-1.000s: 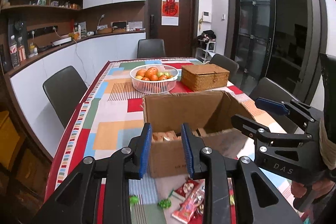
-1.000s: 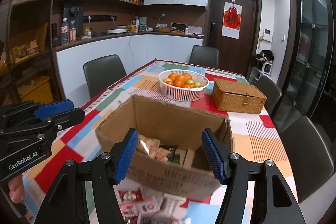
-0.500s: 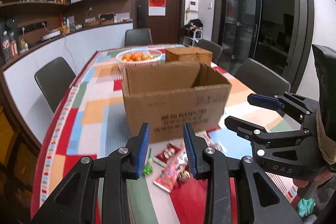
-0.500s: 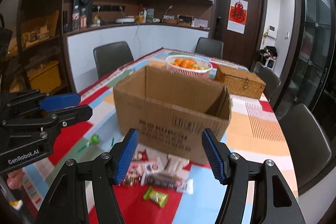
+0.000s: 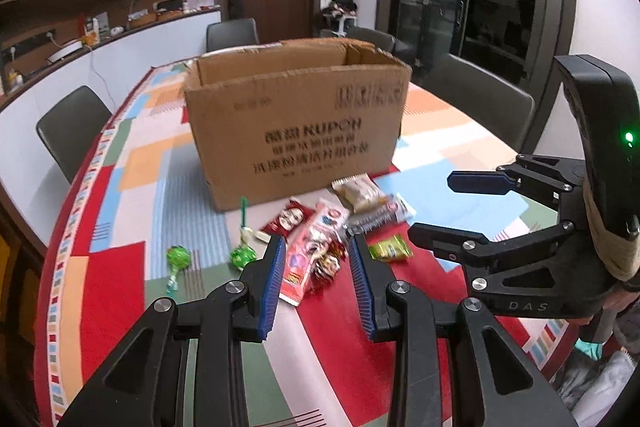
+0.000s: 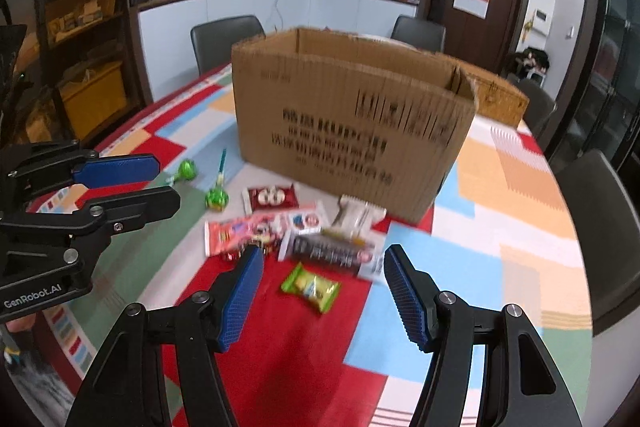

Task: Organize snacks
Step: 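Move both tools back toward the remaining candies on the table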

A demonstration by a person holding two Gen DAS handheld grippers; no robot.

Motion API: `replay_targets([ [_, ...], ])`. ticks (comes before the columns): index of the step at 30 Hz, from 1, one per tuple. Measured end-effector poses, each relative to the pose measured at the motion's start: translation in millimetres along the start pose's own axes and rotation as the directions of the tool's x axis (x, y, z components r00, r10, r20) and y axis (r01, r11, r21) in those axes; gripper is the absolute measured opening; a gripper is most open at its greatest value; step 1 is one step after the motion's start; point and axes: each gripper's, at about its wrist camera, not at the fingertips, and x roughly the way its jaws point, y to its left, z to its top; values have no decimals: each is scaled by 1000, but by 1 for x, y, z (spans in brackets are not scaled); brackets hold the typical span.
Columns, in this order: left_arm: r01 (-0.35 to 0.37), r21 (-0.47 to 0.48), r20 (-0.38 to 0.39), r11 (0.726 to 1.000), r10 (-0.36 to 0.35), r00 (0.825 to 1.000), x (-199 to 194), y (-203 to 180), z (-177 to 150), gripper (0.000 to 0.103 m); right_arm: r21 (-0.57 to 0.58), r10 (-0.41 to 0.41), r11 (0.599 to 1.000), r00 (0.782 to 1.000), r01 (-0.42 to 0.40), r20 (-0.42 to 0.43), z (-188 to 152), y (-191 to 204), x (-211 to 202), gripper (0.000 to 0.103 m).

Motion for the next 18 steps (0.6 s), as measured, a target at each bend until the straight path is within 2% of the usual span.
replay_targets([
  [9, 56, 59, -59, 997, -52, 997, 22, -6, -13, 33, 11, 14, 1000, 997, -13, -74, -17, -1, 22, 64],
  [18, 131, 103, -151, 986, -115, 982, 57, -8, -15, 32, -23, 36, 999, 991, -39, -130, -23, -3, 45, 64],
])
